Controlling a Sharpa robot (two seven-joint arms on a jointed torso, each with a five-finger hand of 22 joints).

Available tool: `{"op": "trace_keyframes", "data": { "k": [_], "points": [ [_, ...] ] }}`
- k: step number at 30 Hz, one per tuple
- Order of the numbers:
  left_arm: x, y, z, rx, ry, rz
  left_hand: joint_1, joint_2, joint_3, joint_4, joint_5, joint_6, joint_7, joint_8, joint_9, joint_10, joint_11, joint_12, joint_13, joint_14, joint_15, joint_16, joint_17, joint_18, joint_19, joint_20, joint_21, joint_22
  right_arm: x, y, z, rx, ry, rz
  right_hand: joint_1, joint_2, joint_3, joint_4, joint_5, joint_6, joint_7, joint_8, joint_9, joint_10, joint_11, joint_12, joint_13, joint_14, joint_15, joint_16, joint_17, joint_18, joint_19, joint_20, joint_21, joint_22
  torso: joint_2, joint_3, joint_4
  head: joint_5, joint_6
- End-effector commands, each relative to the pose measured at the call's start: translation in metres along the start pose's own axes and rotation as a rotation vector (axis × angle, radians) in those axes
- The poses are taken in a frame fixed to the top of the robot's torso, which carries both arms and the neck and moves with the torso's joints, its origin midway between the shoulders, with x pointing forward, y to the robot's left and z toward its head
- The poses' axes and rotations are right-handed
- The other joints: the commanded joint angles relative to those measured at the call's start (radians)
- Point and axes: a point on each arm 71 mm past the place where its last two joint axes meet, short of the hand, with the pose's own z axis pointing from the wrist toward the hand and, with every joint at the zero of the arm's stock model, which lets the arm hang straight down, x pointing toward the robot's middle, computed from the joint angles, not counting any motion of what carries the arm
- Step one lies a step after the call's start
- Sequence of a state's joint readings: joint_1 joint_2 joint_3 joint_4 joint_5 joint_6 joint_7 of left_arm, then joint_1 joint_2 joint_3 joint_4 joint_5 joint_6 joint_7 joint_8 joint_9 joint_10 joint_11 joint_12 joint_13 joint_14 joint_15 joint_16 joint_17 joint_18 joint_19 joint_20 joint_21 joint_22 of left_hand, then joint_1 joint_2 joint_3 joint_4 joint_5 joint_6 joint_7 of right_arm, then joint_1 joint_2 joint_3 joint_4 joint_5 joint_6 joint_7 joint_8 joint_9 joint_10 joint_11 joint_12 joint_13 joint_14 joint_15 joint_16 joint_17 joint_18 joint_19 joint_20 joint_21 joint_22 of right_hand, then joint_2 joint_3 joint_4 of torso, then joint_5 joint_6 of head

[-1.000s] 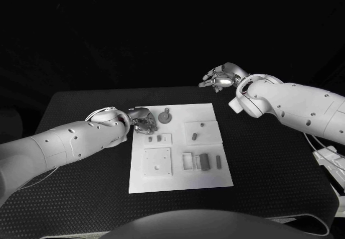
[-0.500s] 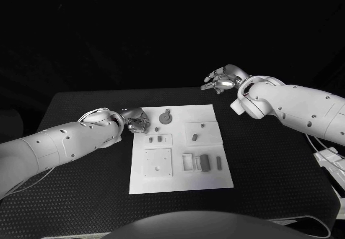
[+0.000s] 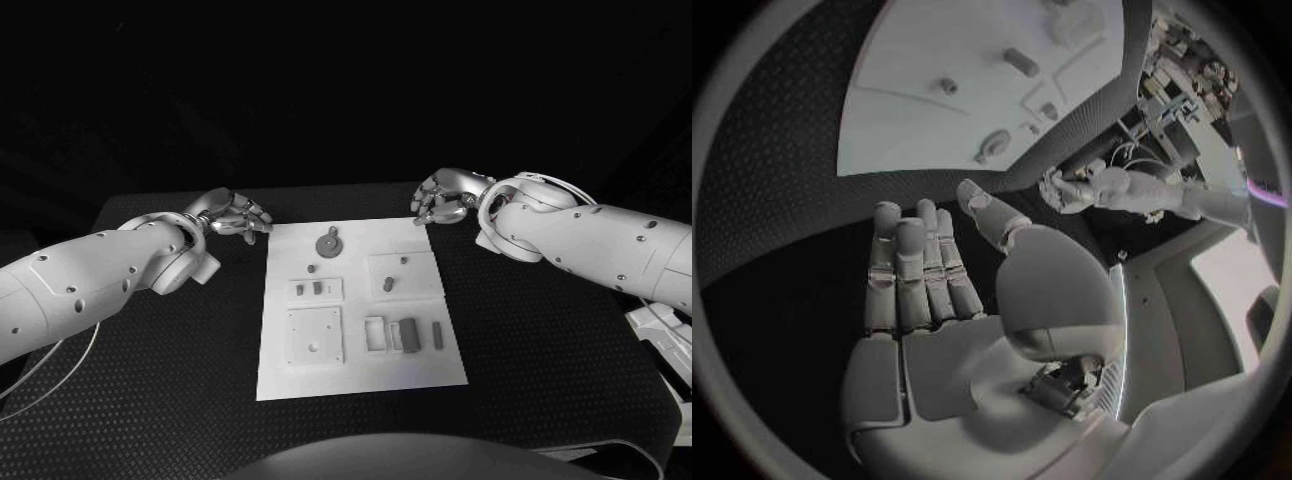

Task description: Assemble the parts on the task board

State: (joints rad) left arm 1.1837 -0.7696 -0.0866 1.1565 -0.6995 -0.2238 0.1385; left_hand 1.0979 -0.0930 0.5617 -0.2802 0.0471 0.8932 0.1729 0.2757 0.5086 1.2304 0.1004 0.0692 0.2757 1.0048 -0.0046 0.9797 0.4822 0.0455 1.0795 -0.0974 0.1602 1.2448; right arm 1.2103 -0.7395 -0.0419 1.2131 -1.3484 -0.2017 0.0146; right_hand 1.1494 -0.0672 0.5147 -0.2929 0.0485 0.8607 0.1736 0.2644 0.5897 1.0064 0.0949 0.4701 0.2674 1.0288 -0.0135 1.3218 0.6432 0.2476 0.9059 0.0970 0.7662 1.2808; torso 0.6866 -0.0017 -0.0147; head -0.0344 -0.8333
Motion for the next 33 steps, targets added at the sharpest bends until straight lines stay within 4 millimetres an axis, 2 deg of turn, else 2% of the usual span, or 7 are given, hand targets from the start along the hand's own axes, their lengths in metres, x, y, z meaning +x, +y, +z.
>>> {"op": "trace_keyframes", "data": {
  "k": [1,3,10,14,20,27,33],
  "points": [
    [-0.004,-0.009,-0.003,0.053,-0.038,-0.252,-0.018,0.003,-0.012,-0.001,0.003,-0.009,0.000,0.007,0.000,-0.025,0.007,-0.005,0.000,-0.020,0.011,-0.039,-0.018,-0.024,-0.023,0.008,-0.028,-0.021,0.012,0.003,-0.003,-0.055,0.071,-0.241,0.008,-0.004,-0.006,0.000,0.001,0.009,-0.002,0.004,-0.005,0.022,0.000,-0.040,-0.019,0.018,-0.001,-0.009,-0.005,0.014,0.011,-0.001,-0.006,-0.004,-0.001,-0.0016,-0.0021,0.008,0.003],
    [-0.006,-0.013,-0.005,0.068,-0.034,-0.289,-0.027,0.005,-0.018,-0.004,0.004,-0.019,-0.004,0.006,-0.001,-0.048,0.018,-0.004,-0.002,-0.048,0.030,-0.099,-0.044,-0.034,-0.057,0.023,-0.068,-0.052,0.019,0.003,-0.004,-0.057,0.085,-0.281,0.005,-0.006,-0.007,0.001,0.002,0.014,-0.004,0.004,-0.009,0.029,0.003,-0.068,-0.033,0.028,0.001,-0.014,-0.008,0.014,0.019,-0.003,-0.008,-0.006,-0.001,-0.0017,-0.0019,0.008,0.003],
    [0.002,-0.026,-0.005,0.102,-0.019,-0.360,-0.026,0.009,-0.033,-0.006,0.005,-0.032,-0.005,0.011,-0.002,-0.076,0.028,-0.001,-0.013,-0.058,0.066,-0.230,-0.088,-0.035,-0.112,0.058,-0.097,-0.132,0.045,0.009,-0.003,-0.071,0.105,-0.352,-0.002,-0.017,-0.007,0.002,0.002,0.022,-0.005,0.000,-0.026,0.067,0.006,-0.158,-0.076,0.069,0.005,-0.038,-0.018,0.014,0.053,-0.014,-0.016,-0.014,0.001,-0.0024,-0.0021,0.016,0.003],
    [0.007,-0.030,-0.004,0.112,-0.006,-0.364,-0.024,0.010,-0.037,-0.006,0.004,-0.033,-0.002,0.014,-0.003,-0.076,0.029,-0.001,-0.015,-0.053,0.070,-0.254,-0.091,-0.033,-0.117,0.063,-0.097,-0.150,0.056,0.012,-0.001,-0.078,0.113,-0.376,-0.005,-0.021,-0.009,0.002,0.002,0.023,-0.004,-0.001,-0.032,0.080,0.007,-0.181,-0.087,0.080,0.004,-0.045,-0.018,0.014,0.062,-0.017,-0.019,-0.015,0.001,-0.0029,-0.0015,0.019,0.002],
    [0.008,-0.031,-0.004,0.115,-0.008,-0.366,-0.024,0.011,-0.040,-0.005,0.004,-0.033,0.000,0.015,-0.003,-0.077,0.029,-0.001,-0.017,-0.049,0.071,-0.263,-0.090,-0.032,-0.117,0.065,-0.096,-0.158,0.063,0.015,0.003,-0.080,0.109,-0.384,-0.008,-0.025,-0.010,0.002,0.002,0.023,-0.005,-0.002,-0.036,0.089,0.007,-0.197,-0.094,0.085,0.004,-0.048,-0.018,0.014,0.067,-0.019,-0.022,-0.016,0.001,-0.0018,-0.0027,0.024,-0.001],
    [0.010,-0.032,-0.004,0.114,-0.006,-0.371,-0.025,0.011,-0.042,-0.005,0.004,-0.034,0.002,0.016,-0.004,-0.079,0.030,-0.002,-0.018,-0.046,0.072,-0.269,-0.089,-0.031,-0.117,0.065,-0.096,-0.164,0.069,0.015,0.006,-0.075,0.128,-0.392,-0.008,-0.025,-0.010,0.002,0.002,0.022,-0.004,-0.003,-0.040,0.095,0.008,-0.211,-0.100,0.088,0.005,-0.051,-0.016,0.014,0.070,-0.020,-0.024,-0.017,0.001,-0.0028,0.0004,0.030,-0.004],
    [0.011,-0.033,-0.004,0.114,-0.004,-0.374,-0.026,0.011,-0.044,-0.005,0.004,-0.034,0.004,0.016,-0.004,-0.081,0.031,-0.002,-0.019,-0.044,0.072,-0.275,-0.088,-0.030,-0.117,0.066,-0.096,-0.169,0.077,0.018,0.007,-0.084,0.144,-0.390,-0.008,-0.023,-0.010,0.002,0.002,0.022,-0.004,-0.004,-0.041,0.099,0.008,-0.217,-0.102,0.088,0.005,-0.053,-0.016,0.014,0.070,-0.020,-0.026,-0.017,0.001,-0.0035,-0.0019,0.039,-0.007]
  ]
}}
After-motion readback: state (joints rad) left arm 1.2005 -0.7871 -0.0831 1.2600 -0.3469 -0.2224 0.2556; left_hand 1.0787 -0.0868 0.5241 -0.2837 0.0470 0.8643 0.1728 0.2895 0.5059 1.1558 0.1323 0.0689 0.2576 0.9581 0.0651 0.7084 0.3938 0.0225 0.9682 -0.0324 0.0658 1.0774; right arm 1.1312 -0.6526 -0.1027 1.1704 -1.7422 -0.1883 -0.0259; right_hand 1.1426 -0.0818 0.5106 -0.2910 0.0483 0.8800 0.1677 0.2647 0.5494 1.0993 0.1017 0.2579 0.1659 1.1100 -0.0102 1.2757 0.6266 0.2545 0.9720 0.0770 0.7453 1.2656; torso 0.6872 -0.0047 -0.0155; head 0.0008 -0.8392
